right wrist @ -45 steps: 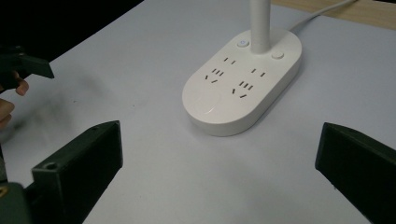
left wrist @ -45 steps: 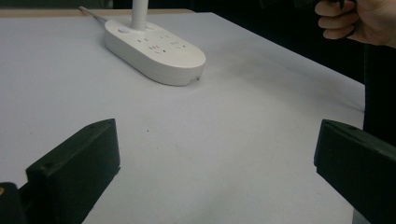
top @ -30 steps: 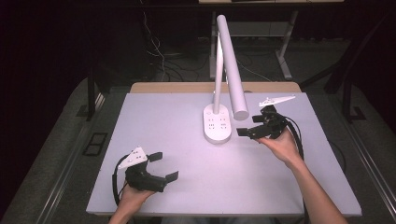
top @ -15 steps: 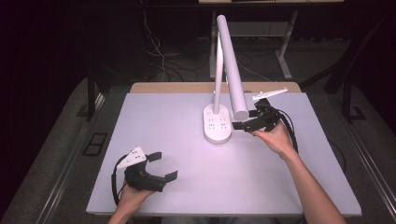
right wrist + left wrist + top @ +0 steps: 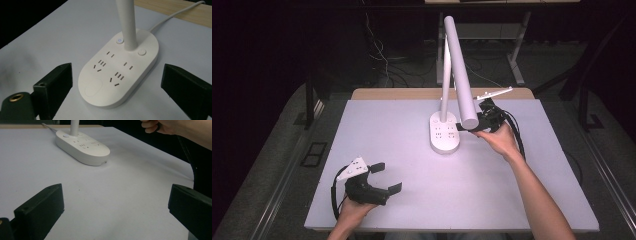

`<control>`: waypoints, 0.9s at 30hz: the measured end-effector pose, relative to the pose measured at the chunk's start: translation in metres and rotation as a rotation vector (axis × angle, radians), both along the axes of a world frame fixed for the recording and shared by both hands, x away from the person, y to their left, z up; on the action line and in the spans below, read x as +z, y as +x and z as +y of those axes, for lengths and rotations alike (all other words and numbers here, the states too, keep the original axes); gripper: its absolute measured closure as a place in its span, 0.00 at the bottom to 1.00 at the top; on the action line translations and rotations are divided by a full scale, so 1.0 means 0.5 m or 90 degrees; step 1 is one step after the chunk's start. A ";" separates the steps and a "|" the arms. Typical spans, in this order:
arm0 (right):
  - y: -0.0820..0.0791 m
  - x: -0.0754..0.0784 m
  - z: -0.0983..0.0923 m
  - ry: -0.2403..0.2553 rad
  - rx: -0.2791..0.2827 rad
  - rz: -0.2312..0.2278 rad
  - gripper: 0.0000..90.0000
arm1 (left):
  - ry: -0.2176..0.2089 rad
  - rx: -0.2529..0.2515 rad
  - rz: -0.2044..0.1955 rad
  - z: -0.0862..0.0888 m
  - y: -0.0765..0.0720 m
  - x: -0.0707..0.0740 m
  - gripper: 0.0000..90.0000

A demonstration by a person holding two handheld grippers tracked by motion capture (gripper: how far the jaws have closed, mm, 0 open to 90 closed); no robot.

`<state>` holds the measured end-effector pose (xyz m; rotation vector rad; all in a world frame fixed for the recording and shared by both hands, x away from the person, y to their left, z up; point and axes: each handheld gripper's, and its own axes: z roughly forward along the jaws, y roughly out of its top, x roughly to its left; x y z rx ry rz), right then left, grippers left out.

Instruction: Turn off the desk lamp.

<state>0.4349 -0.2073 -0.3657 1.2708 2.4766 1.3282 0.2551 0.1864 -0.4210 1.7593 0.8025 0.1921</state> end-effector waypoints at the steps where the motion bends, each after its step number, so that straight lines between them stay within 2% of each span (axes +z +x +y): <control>1: 0.003 -0.001 0.000 0.004 0.001 0.000 0.16 | 0.000 0.000 0.000 0.000 0.000 0.000 0.00; 5: 0.009 -0.002 0.000 0.003 0.001 0.007 0.24 | -0.001 0.000 0.000 -0.001 0.001 -0.001 0.00; 6: 0.014 -0.002 -0.001 0.003 0.001 0.009 0.29 | 0.001 -0.002 -0.001 -0.001 0.001 -0.001 0.00; 7: 0.014 -0.002 -0.001 0.003 0.001 0.009 0.29 | 0.002 -0.003 -0.002 -0.001 0.001 -0.001 0.00; 11: 0.031 0.000 0.001 -0.004 0.005 0.008 0.44 | 0.002 -0.003 -0.002 -0.001 0.001 0.000 0.00; 14: 0.039 -0.001 0.004 -0.004 0.008 0.010 0.48 | 0.001 -0.002 -0.001 0.000 0.001 0.000 0.00; 16: 0.051 -0.003 0.008 -0.002 0.013 0.014 0.56 | 0.000 -0.002 -0.001 0.000 0.001 0.000 0.00; 17: 0.051 -0.003 0.008 -0.002 0.013 0.014 0.56 | 0.001 -0.001 -0.001 0.000 0.001 0.000 0.00; 21: 0.073 -0.006 0.015 0.003 0.013 0.013 0.68 | 0.001 -0.001 -0.001 0.001 0.000 0.000 0.00; 23: 0.076 -0.007 0.017 0.003 0.014 0.016 0.71 | -0.001 -0.001 -0.002 0.002 0.001 0.000 0.00; 26: 0.088 -0.009 0.020 -0.008 0.006 0.013 0.83 | -0.002 0.000 -0.002 0.002 0.001 0.000 0.00; 27: 0.095 -0.012 0.020 -0.010 0.001 0.011 0.90 | -0.002 -0.001 -0.002 0.002 0.001 0.000 0.00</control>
